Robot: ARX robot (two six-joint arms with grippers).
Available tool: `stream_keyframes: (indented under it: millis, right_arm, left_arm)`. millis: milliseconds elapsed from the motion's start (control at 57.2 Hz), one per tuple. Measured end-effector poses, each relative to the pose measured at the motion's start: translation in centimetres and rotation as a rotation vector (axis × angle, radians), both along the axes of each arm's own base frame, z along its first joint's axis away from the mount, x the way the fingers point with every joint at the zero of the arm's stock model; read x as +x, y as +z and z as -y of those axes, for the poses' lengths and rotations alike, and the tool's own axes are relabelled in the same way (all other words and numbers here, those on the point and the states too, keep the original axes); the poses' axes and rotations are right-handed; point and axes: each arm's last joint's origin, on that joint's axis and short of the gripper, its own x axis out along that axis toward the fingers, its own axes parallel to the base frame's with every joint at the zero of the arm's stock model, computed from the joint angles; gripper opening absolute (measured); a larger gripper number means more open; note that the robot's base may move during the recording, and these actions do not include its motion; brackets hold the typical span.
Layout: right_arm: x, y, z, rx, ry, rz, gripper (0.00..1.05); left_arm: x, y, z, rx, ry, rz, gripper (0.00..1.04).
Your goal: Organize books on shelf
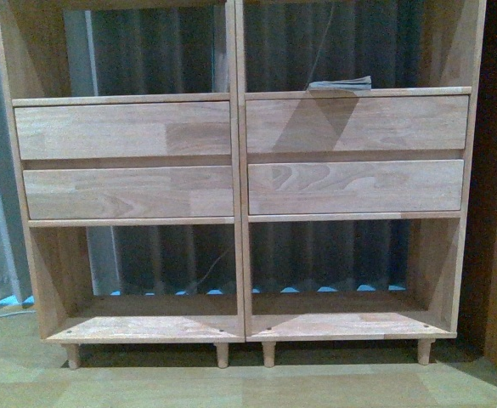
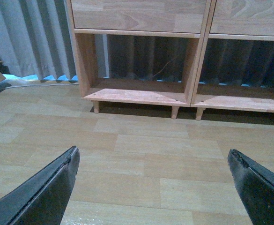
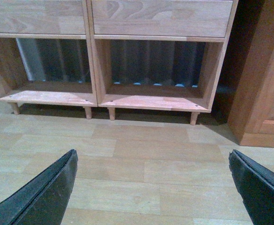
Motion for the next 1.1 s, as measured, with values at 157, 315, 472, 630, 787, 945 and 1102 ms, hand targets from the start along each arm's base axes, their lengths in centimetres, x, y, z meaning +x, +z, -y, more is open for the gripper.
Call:
stream_keyframes:
  millis: [157,315,472,630,787,945,1102]
  right_arm:
    - [0.00,0.00,0.00,0.000,0.000,0.000,0.98]
    - [0.00,0.00,0.00,0.000,0.000,0.000,0.98]
    - [0.00,0.01,0.00,0.000,0.000,0.000,0.98]
    - [0.00,0.00,0.00,0.000,0.000,0.000,0.98]
    - [0.00,0.00,0.00,0.000,0.000,0.000,0.98]
    - [0.00,0.00,0.00,0.000,0.000,0.000,0.98]
    - [0.00,0.00,0.00,0.000,0.000,0.000,0.98]
  left_arm:
    - [0.00,0.00,0.00,0.000,0.000,0.000,0.97]
    - [0.00,0.00,0.00,0.000,0.000,0.000,0.97]
    - [0.00,0.00,0.00,0.000,0.000,0.000,0.97]
    - [0.00,0.00,0.00,0.000,0.000,0.000,0.97]
    - [0.00,0.00,0.00,0.000,0.000,0.000,0.97]
    - [0.00,0.00,0.00,0.000,0.000,0.000,0.97]
    - [0.00,0.00,0.00,0.000,0.000,0.000,0.97]
